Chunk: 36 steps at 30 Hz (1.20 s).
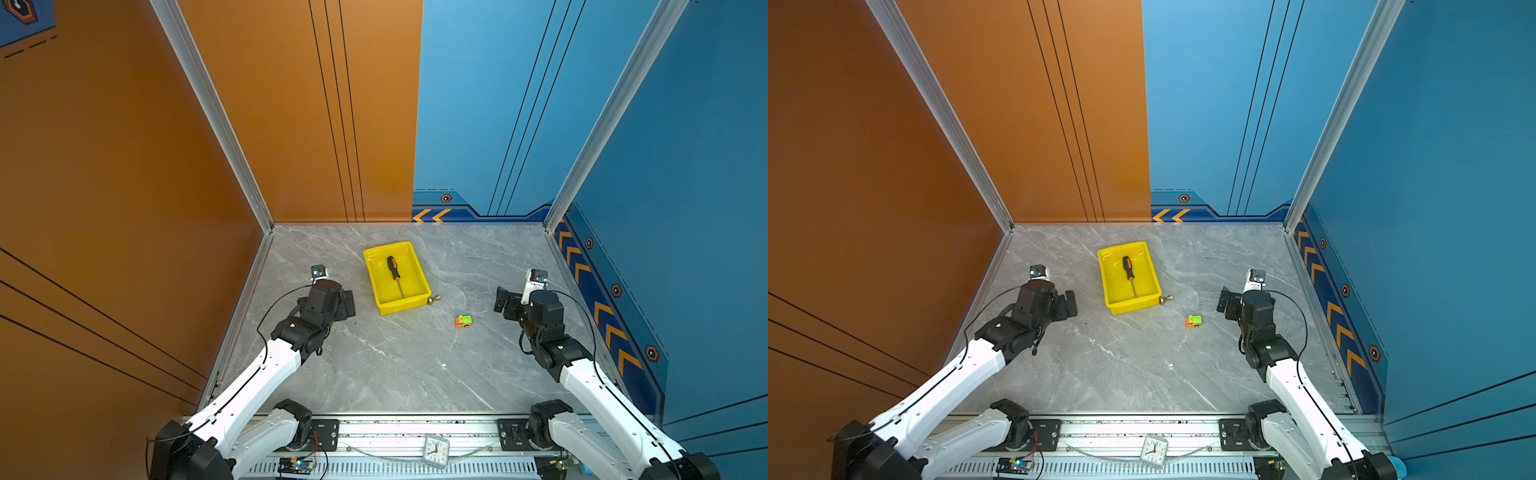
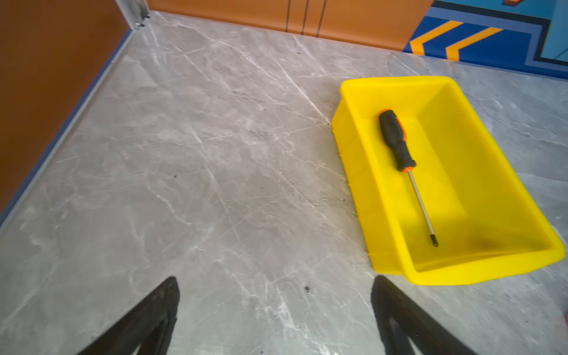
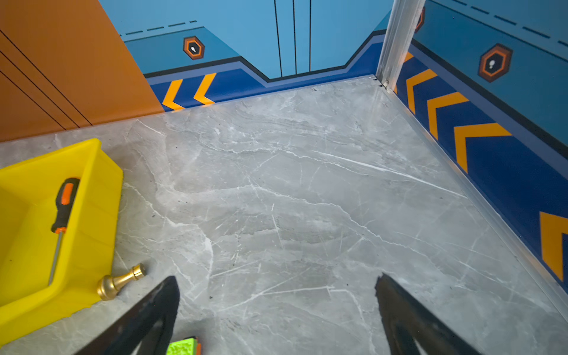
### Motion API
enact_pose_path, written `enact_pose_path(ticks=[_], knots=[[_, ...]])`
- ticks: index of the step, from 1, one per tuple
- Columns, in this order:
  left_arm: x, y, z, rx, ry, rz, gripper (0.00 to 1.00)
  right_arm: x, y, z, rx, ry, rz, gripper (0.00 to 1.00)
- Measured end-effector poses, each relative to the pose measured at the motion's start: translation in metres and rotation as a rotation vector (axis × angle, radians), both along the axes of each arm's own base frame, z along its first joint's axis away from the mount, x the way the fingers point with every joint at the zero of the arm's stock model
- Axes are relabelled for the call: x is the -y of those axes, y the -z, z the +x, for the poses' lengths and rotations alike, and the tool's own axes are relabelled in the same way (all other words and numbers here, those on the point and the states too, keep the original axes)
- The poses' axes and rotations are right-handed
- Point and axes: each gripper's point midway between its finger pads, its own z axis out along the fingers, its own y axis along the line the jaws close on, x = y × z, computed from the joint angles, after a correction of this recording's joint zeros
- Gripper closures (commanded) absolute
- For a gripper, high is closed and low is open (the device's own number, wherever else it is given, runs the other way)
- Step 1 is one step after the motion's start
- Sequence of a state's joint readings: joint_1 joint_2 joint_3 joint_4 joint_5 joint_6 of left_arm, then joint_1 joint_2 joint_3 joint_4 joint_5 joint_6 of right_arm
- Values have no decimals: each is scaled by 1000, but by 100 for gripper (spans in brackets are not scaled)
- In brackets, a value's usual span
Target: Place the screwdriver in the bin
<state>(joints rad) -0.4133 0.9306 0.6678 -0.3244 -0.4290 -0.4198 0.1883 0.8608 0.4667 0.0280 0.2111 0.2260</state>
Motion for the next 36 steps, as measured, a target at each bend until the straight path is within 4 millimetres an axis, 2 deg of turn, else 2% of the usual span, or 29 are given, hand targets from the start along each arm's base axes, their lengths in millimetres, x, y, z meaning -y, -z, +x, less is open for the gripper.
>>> enact_pose_path(ticks=[6, 11, 17, 22, 30, 36], knots=[[-32, 0, -20, 128, -46, 64, 2, 18, 11, 0, 18, 28, -17, 0], [-46, -4, -26, 190, -62, 113, 2, 22, 18, 0, 33, 24, -23, 0], [-56, 19, -28, 168, -67, 177, 2, 31, 39, 1, 30, 32, -24, 0], [-62, 33, -19, 167, -67, 233, 2, 32, 53, 5, 21, 30, -28, 0], [-76, 68, -7, 127, -99, 279, 2, 32, 72, 20, 1, 18, -40, 0], [-83, 69, 8, 158, -114, 259, 2, 29, 80, 43, -14, 0, -35, 0]])
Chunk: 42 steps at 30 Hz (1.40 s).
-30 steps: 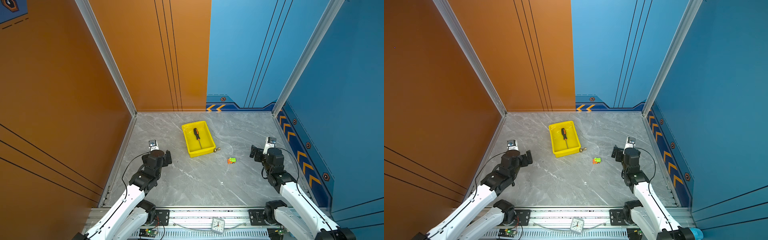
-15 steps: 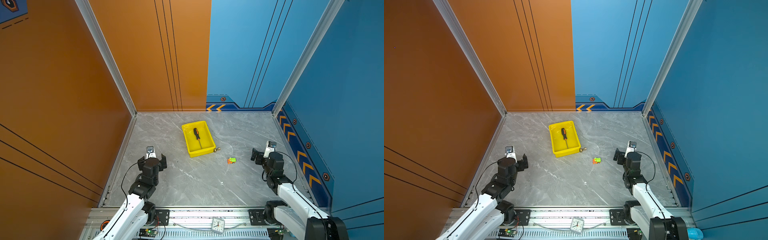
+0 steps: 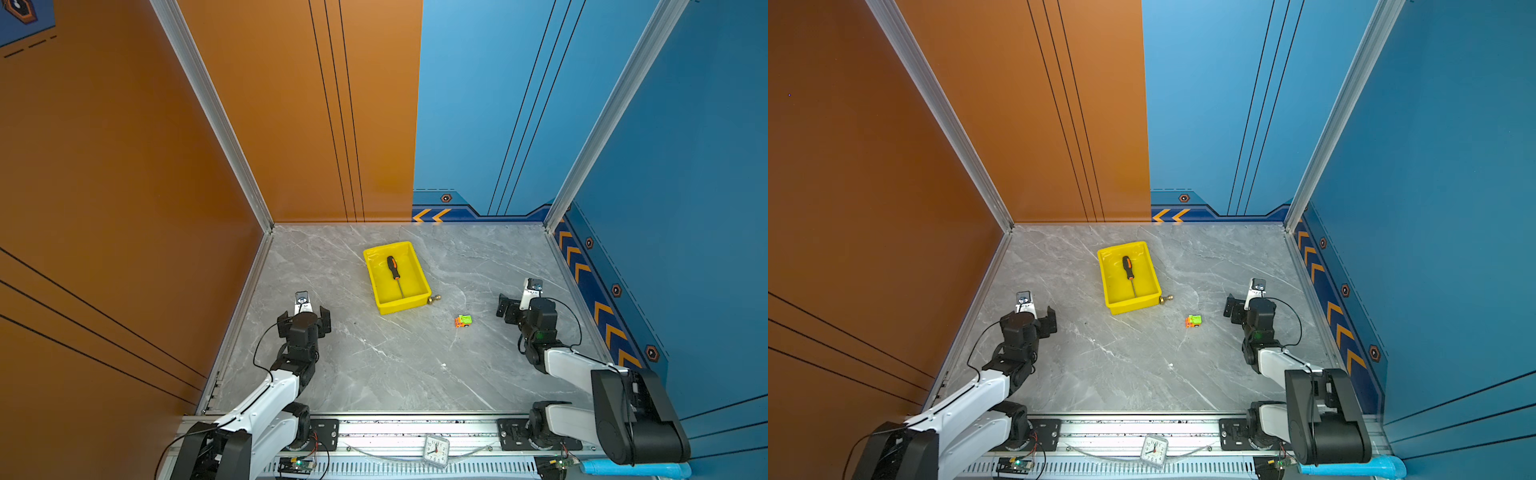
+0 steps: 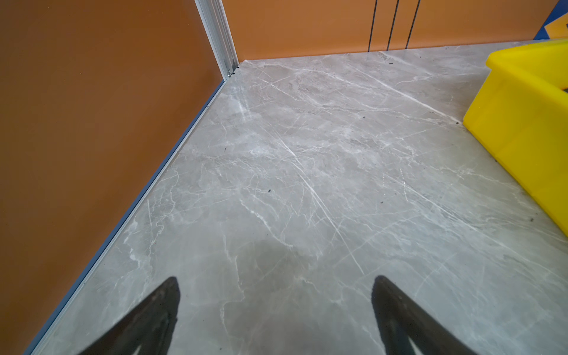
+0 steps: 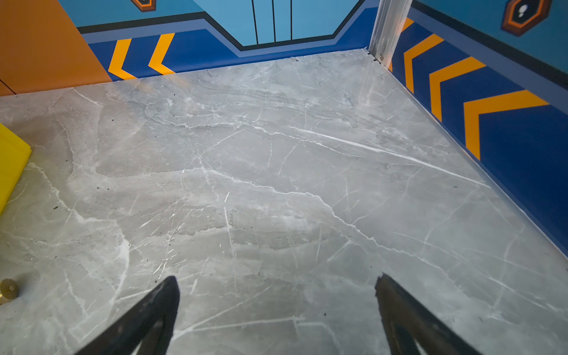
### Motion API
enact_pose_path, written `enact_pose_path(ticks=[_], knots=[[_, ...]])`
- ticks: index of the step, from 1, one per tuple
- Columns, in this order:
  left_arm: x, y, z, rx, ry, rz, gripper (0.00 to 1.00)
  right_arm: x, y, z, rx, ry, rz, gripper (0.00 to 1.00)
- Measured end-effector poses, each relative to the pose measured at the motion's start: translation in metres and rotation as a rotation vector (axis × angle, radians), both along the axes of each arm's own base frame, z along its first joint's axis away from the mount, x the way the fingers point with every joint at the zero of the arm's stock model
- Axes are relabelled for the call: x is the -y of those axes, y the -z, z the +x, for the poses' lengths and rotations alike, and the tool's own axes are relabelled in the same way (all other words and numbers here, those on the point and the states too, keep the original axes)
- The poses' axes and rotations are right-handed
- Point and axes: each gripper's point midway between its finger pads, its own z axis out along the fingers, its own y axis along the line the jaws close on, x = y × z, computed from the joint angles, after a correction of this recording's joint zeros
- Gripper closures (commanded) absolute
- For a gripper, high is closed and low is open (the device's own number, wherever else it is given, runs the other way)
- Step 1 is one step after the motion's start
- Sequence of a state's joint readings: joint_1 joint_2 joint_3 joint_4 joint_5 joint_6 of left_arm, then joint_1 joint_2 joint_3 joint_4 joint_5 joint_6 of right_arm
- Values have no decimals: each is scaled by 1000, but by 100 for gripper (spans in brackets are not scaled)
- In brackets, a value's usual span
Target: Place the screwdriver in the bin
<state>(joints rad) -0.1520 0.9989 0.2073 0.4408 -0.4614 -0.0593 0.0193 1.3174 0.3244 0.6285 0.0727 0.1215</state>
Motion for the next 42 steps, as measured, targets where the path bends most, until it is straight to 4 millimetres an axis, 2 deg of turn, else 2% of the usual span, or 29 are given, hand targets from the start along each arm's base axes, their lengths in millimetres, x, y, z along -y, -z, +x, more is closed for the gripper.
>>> enact_pose_path(ticks=[5, 18, 25, 36, 42], knots=[[-7, 6, 10, 2, -8, -16, 2, -5, -13, 19, 24, -22, -6, 0], [-1, 0, 48, 39, 32, -45, 2, -10, -17, 21, 39, -30, -26, 0], [-1, -1, 51, 45, 43, -54, 2, -20, -22, 21, 57, -30, -86, 0], [2, 2, 57, 34, 58, -62, 2, -7, -23, 18, 61, 38, -134, 0], [2, 0, 59, 39, 58, -61, 2, 4, -24, 25, 94, 74, -133, 0]])
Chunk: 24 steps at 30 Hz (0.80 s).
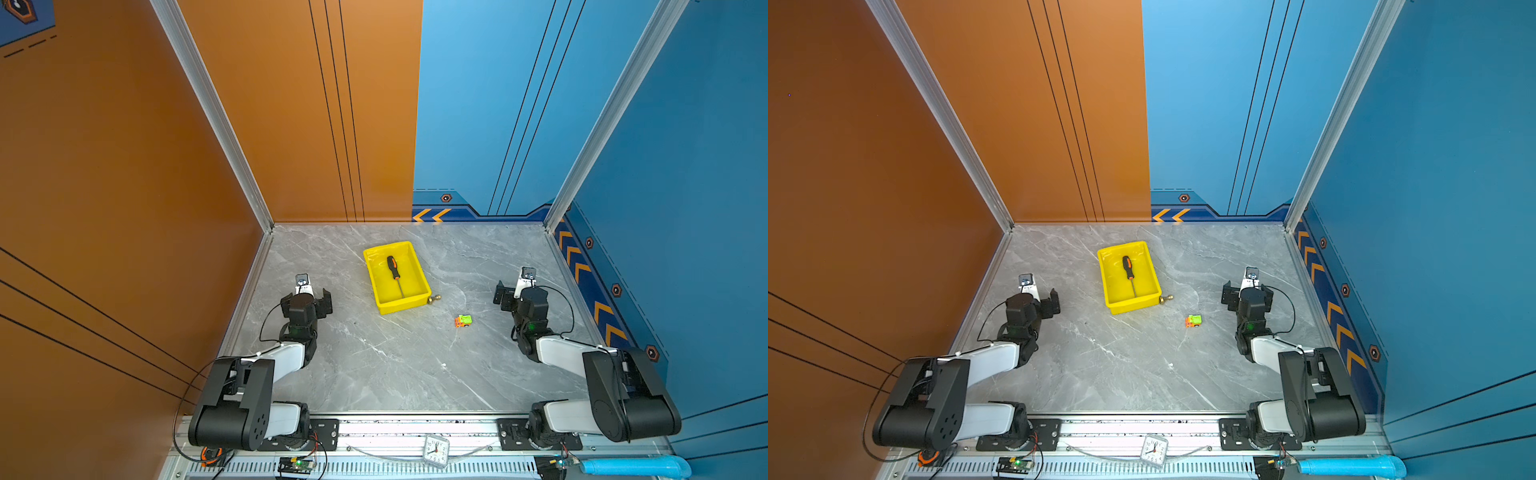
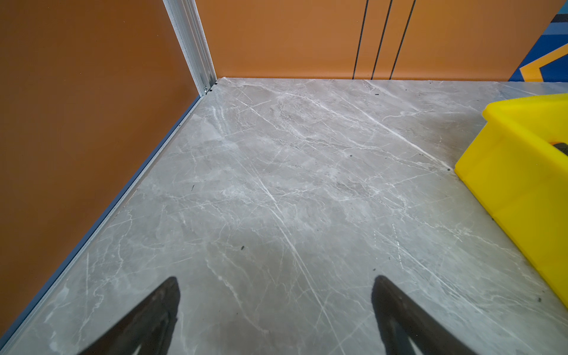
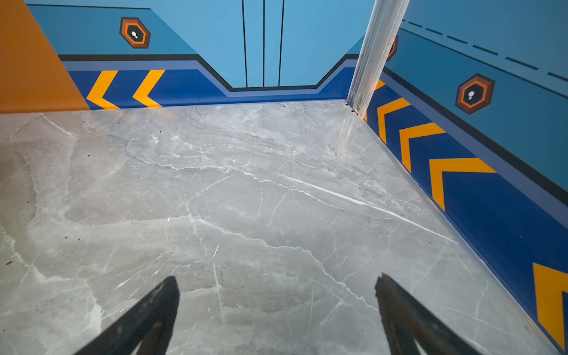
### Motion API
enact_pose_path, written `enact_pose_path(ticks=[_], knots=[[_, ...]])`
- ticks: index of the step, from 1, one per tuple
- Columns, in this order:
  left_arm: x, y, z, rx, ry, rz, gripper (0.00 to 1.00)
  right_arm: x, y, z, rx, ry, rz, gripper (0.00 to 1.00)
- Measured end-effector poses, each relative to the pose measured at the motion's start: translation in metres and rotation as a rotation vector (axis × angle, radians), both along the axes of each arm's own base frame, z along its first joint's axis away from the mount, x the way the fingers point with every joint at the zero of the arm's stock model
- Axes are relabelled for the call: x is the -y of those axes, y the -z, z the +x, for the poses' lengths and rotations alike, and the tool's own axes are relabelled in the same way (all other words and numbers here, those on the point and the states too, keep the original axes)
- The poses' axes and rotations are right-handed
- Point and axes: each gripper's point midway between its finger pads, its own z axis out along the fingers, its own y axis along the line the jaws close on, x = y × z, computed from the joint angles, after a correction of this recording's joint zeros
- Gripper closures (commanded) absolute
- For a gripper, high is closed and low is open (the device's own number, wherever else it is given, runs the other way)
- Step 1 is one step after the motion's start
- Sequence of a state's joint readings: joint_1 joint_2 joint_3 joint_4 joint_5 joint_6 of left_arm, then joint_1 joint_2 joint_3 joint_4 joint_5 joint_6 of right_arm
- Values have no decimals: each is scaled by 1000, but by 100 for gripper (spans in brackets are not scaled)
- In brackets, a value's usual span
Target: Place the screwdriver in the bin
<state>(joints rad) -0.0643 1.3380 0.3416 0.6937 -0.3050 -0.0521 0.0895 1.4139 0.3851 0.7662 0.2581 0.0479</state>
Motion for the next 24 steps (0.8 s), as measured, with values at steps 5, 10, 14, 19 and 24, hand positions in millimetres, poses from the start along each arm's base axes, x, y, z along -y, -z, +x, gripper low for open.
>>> enact_pose_path(ticks=[5, 10, 14, 19, 24], knots=[[1, 3, 6, -5, 6, 6, 2, 6, 17, 3, -21, 1, 10, 0], [3, 9, 15, -12, 20, 16, 2, 6, 24, 6, -25, -12, 23, 0], [3, 16, 17, -22, 26, 25, 2, 5, 24, 7, -18, -21, 27, 0], [5, 20, 21, -14, 35, 34, 2, 5, 20, 8, -4, -21, 28, 0], [5, 16, 25, 22, 36, 36, 2, 5, 19, 9, 1, -21, 28, 0]])
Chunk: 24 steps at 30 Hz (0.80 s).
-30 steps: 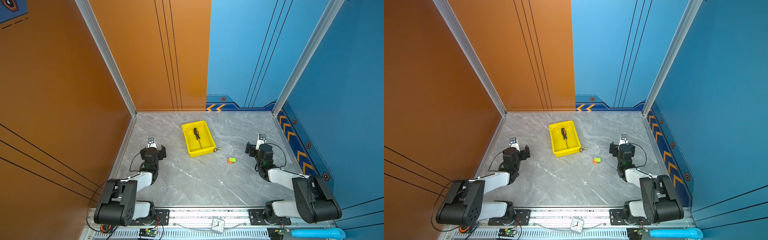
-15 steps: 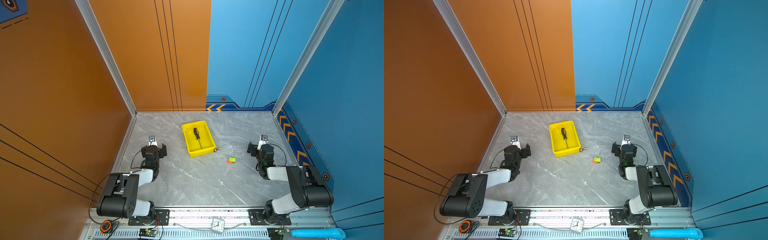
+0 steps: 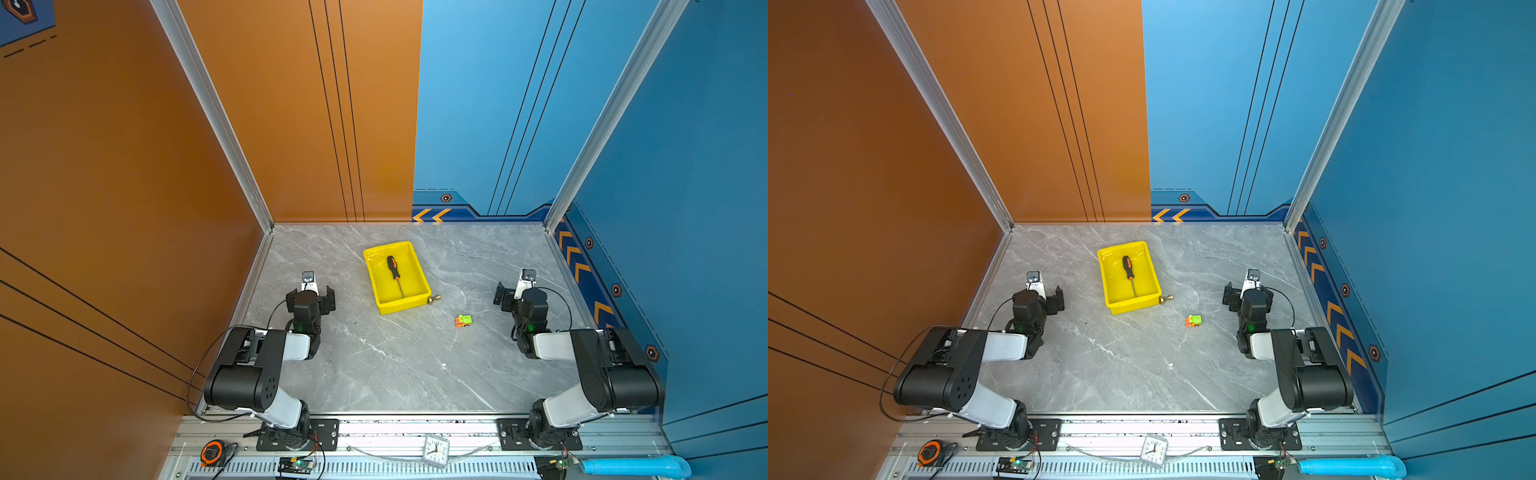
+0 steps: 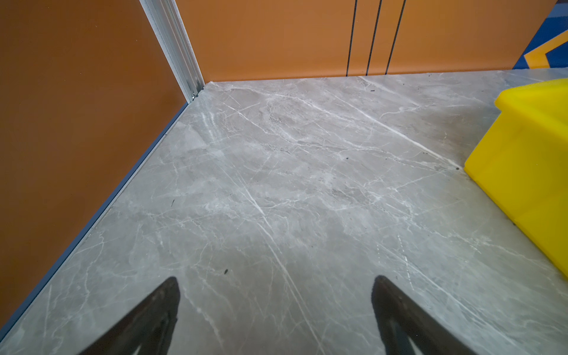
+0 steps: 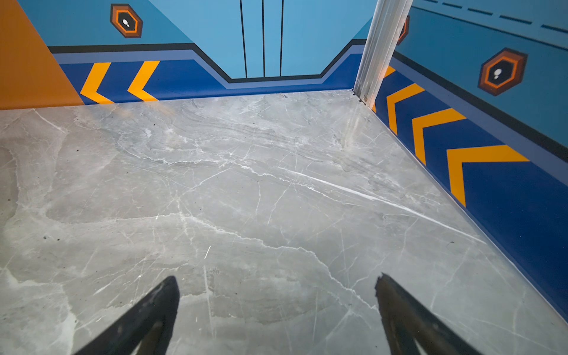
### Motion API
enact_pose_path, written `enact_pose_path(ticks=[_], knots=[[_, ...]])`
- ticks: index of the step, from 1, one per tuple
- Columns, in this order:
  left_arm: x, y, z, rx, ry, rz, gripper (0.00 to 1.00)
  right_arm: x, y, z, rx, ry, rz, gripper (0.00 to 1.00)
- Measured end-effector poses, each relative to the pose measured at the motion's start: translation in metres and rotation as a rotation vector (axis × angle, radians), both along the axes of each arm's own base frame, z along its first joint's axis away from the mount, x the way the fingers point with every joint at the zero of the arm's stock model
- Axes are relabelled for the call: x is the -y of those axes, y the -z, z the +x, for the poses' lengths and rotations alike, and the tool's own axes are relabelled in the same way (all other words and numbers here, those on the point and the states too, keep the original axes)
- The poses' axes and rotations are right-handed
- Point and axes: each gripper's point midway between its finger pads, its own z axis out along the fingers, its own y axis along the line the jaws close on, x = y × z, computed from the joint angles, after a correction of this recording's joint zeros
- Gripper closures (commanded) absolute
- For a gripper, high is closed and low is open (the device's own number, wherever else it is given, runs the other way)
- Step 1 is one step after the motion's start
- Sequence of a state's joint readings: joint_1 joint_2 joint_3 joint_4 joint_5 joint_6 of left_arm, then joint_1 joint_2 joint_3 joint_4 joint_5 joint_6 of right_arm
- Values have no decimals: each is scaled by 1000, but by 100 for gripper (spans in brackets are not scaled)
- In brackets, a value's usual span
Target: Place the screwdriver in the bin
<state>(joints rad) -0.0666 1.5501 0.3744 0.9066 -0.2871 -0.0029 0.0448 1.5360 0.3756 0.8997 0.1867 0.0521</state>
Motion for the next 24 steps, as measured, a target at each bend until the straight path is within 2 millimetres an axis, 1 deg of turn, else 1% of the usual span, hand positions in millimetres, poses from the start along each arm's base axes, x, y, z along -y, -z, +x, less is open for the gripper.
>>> enact_pose_path(ticks=[9, 24], knots=[[1, -5, 2, 25, 5, 2, 2, 0, 0, 0, 1, 0, 0, 0], [1, -5, 3, 27, 13, -2, 2, 0, 0, 0, 1, 0, 0, 0]])
